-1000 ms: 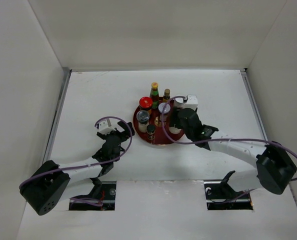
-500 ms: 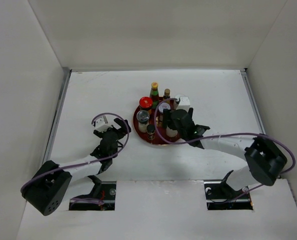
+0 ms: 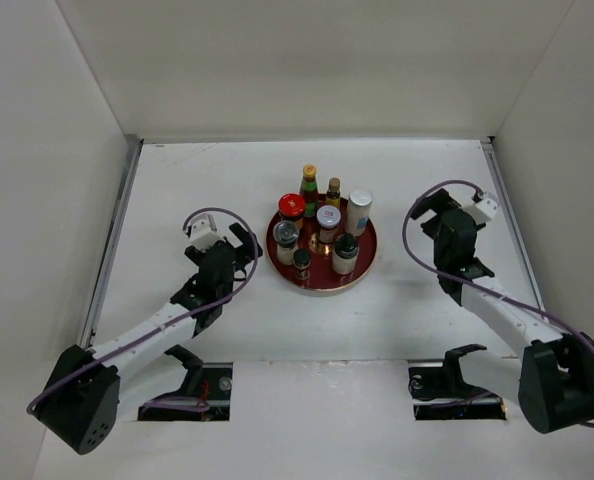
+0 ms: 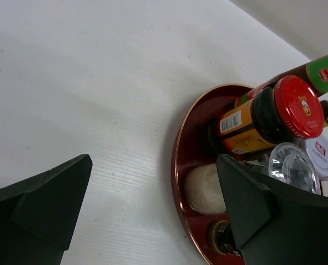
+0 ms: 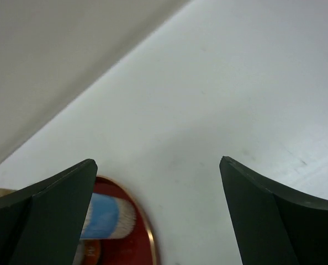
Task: Organize the condiment bottles
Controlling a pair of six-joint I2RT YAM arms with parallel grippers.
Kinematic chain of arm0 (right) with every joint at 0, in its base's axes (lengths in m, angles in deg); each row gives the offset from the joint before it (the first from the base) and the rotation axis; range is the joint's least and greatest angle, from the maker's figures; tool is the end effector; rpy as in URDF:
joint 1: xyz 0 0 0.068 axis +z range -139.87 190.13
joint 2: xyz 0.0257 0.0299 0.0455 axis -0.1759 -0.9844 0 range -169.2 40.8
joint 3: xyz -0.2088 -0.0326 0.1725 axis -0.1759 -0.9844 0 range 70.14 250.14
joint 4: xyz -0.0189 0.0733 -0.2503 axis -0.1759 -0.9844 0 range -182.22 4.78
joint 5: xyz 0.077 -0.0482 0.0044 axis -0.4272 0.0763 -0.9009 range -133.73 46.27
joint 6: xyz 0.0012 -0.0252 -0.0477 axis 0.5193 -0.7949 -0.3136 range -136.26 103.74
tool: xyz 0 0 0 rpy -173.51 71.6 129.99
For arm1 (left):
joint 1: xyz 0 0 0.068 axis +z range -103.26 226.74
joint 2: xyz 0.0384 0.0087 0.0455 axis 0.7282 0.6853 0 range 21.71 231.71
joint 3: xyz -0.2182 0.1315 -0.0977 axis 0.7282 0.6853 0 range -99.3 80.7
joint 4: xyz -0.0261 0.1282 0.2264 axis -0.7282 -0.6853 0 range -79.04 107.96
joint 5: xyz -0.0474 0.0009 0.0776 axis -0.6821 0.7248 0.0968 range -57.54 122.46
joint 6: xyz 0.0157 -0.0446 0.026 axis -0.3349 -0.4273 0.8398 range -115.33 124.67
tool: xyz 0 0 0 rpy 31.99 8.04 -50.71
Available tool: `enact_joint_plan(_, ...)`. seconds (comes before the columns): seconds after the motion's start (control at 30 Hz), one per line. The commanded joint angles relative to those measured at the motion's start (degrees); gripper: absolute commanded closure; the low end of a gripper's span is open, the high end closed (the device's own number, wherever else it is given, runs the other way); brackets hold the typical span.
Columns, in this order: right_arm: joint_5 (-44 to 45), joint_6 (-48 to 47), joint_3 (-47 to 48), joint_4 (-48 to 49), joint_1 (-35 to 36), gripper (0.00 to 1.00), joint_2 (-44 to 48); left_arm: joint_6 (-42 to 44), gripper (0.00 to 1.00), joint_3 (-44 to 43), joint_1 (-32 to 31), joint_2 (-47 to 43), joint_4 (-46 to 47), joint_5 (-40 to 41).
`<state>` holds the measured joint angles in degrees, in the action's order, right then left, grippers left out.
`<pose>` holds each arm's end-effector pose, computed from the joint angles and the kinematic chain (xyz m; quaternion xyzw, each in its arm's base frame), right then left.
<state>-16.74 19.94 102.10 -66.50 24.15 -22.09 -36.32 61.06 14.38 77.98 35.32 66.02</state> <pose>0.2408 0.0436 0.2517 0.2894 0.7145 0.0947 0.6299 0.1826 -0.0923 0.2008 -0.2253 0.7660 -0.1421 0.5851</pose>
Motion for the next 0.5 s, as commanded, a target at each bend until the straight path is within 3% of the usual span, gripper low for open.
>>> enact_joint_plan(0.0,-3.86,9.05,-4.53,5.79,-2.55,0.0,-0.12,-0.67,0.0,-5.05,0.5,-2.3,-12.34,-1.31)
enact_joint_plan(0.2,-5.45,11.08,-7.62,9.67,-4.13,0.0,0.14,-0.84,0.0,-9.09,-0.81,-7.75,-23.86,-2.97)
enact_joint_plan(0.47,-7.38,11.17,-7.18,9.76,-4.05,0.0,-1.26,0.03,0.0,-10.16,-1.52,-10.74,-26.32,-3.86)
